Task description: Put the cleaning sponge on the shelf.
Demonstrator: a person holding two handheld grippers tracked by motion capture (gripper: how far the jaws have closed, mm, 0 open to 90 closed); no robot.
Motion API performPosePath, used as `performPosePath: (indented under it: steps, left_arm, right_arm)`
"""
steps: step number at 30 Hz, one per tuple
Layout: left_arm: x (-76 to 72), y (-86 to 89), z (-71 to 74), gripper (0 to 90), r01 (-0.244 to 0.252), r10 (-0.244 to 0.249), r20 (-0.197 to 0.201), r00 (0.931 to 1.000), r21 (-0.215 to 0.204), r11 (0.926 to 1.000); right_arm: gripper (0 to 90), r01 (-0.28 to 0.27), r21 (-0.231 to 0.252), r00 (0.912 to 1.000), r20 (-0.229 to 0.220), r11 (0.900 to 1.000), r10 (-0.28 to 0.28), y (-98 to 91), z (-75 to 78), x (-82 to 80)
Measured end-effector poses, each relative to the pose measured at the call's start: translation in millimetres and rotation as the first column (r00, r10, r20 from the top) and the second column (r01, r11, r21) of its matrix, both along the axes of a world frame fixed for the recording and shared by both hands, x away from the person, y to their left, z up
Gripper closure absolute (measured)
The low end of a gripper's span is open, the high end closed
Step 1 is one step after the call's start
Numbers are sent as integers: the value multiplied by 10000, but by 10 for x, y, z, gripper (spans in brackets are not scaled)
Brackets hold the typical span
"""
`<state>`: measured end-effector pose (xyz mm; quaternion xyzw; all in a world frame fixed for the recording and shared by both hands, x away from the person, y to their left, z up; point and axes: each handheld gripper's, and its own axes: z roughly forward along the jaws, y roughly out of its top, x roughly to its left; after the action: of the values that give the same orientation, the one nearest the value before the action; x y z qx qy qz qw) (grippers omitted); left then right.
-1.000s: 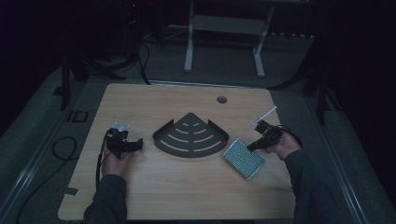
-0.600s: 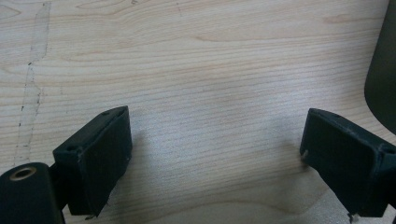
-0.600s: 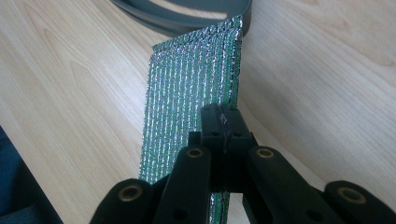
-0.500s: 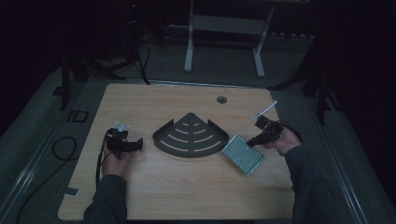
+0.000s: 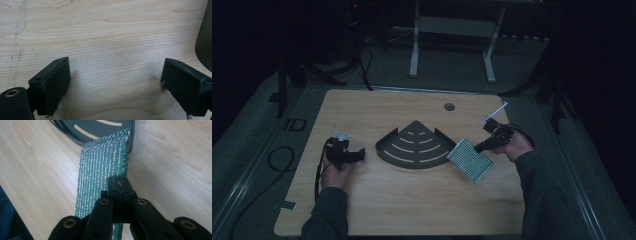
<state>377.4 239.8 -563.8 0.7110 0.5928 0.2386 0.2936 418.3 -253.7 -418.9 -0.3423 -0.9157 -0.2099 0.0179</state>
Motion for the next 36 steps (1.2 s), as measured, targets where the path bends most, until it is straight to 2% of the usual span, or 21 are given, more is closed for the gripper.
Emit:
performPosePath:
  steps: [13, 26, 36]
  left_arm:
    - [0, 1, 0, 95, 3, -3, -2, 10000, 4, 10000]
    - [0, 0, 0, 94, -3, 3, 1, 10000, -4, 10000]
    - [1, 0, 0, 94, -1, 1, 3, 10000, -2, 10000]
  right_arm:
    - [900, -79, 89, 9998, 161, 9999, 77, 99, 112, 66]
    - [900, -146, -221, 9991, 390, 9996, 154, 221, 248, 145]
    - [900, -112, -288, 9986, 522, 9995, 126, 304, 321, 233]
